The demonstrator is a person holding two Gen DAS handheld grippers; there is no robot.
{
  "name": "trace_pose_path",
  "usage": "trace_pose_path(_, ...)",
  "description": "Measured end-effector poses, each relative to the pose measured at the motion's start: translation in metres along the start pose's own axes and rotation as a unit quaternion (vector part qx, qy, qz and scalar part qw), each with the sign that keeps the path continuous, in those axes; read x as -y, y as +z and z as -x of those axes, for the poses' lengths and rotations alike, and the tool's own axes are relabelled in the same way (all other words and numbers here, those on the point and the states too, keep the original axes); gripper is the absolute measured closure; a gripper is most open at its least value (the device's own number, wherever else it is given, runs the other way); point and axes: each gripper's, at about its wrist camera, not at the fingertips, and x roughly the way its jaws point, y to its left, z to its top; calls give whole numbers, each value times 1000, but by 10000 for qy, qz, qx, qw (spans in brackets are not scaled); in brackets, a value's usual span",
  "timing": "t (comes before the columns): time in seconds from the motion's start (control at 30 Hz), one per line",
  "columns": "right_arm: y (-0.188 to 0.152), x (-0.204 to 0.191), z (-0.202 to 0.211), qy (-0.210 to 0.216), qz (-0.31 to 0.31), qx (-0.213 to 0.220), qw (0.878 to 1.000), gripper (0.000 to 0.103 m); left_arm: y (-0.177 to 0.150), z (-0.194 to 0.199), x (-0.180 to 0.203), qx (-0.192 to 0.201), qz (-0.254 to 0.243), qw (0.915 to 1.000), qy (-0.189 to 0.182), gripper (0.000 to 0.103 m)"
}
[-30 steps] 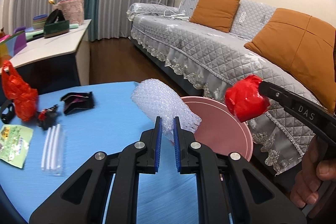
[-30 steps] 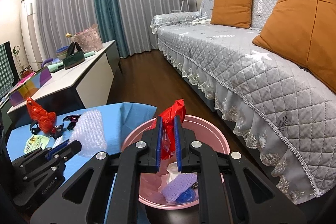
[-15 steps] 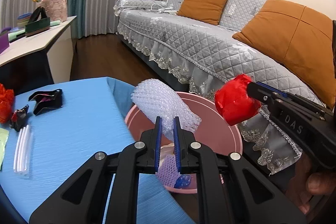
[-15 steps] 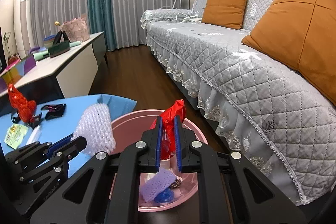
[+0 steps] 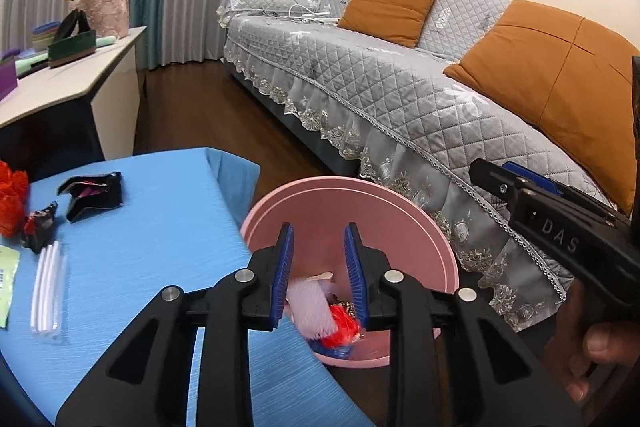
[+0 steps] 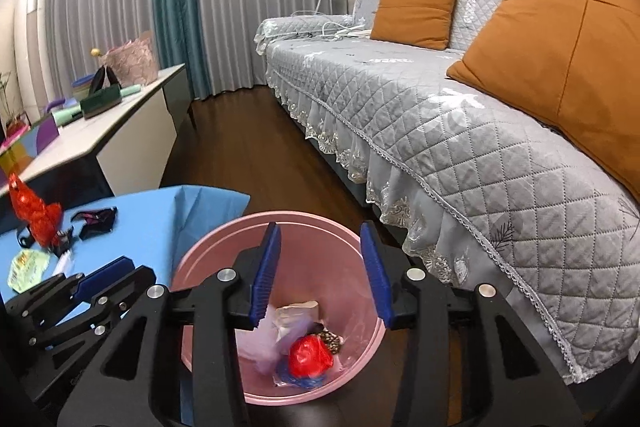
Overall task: Collect trash
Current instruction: 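Move both tools back over the table toward the green packet and straws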
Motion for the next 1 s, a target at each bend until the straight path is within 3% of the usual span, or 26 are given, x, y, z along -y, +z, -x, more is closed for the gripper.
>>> trace_pose_path(0.3,7,-30,22,357,6,170,9992,61,7,41,-26,218,132,9992,314,77)
trace_pose_path(0.57,7,-85,34,916,46,183,9956,61,2,93,-84,436,433,9945,852,77)
trace_pose_path(0.8,-3,-151,33,1470,202,7,9889,63,-12,134,-149,541,821,9852,1402,77)
trace_pose_path(1.0,-15,-207,23,1846,379,-226,9818,63,-31,161,-207,560,1272,9725,1871,77)
